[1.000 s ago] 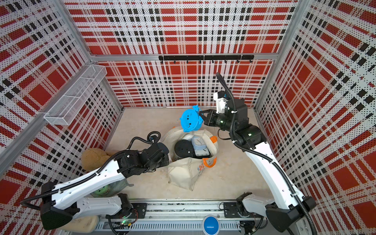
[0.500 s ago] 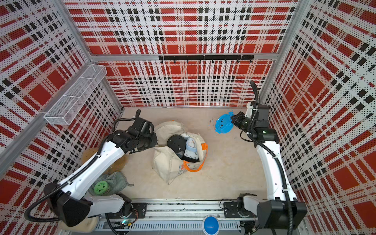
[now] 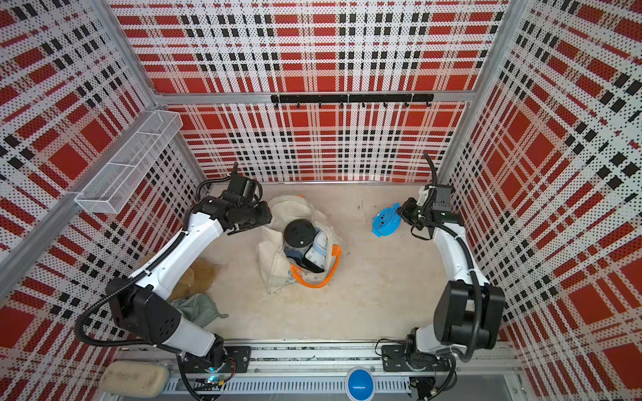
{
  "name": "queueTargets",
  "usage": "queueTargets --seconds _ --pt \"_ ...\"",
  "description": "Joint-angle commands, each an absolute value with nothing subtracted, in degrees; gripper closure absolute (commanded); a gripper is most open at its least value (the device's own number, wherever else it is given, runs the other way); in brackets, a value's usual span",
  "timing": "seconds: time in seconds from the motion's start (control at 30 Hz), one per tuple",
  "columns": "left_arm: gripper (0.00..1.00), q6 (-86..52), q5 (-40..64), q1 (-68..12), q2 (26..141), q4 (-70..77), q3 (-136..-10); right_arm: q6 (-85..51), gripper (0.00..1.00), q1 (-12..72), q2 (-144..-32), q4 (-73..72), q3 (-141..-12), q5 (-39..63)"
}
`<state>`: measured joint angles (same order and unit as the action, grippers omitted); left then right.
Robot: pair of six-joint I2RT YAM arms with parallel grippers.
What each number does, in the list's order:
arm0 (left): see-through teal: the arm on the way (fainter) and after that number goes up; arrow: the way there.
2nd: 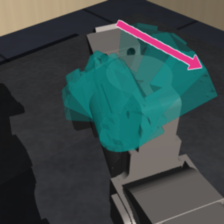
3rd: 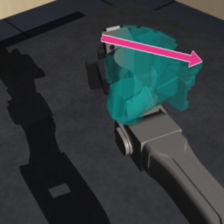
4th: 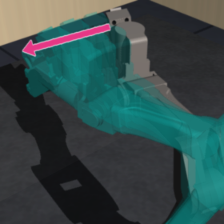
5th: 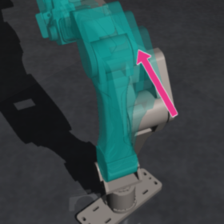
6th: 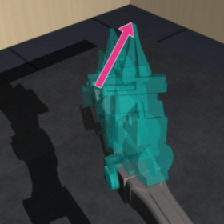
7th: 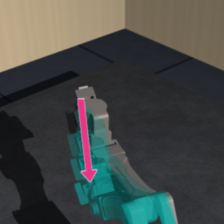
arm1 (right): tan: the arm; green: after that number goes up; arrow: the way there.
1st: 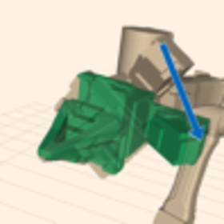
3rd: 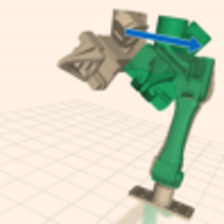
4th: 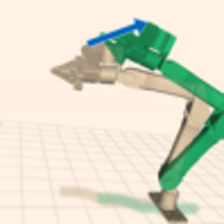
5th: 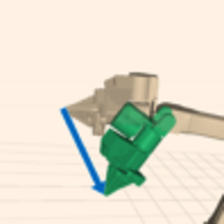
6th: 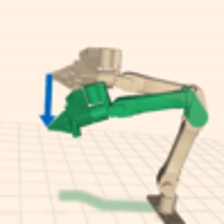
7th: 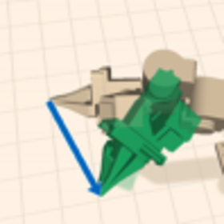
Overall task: Take the alarm clock out of the canvas bag
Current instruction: Adjust the canvas bag at the center of the board.
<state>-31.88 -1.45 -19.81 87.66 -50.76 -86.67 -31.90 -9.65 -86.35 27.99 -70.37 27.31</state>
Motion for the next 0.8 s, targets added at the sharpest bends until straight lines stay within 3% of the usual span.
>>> queueTargets --seconds 0.0,0.1,0.43,0.63,0.77 --pt "0.46 -31.7 -2.1 -20.4 83.1 -50.0 -87.6 -28.5 1.0 -11.5 -89.7 20.9 -72.2 32.8" --pt "0.39 -31.5 -4.0 -21.7 79.7 -51.7 -86.7 -26.9 1.0 -11.6 -93.8 19.9 -73.5 34.3" --pt "0.36 -35.8 -7.8 -30.5 75.3 -54.1 -82.9 -26.4 0.99 -11.6 -107.3 16.3 -78.1 37.1" --pt "0.33 -38.0 -9.2 -36.0 80.6 -54.3 -87.3 -24.7 0.84 -11.7 -110.1 18.9 -78.3 34.9" --pt "0.31 -40.8 -10.0 -39.7 85.3 -55.7 -91.6 -24.0 0.68 -11.9 -109.4 19.5 -76.6 31.6"
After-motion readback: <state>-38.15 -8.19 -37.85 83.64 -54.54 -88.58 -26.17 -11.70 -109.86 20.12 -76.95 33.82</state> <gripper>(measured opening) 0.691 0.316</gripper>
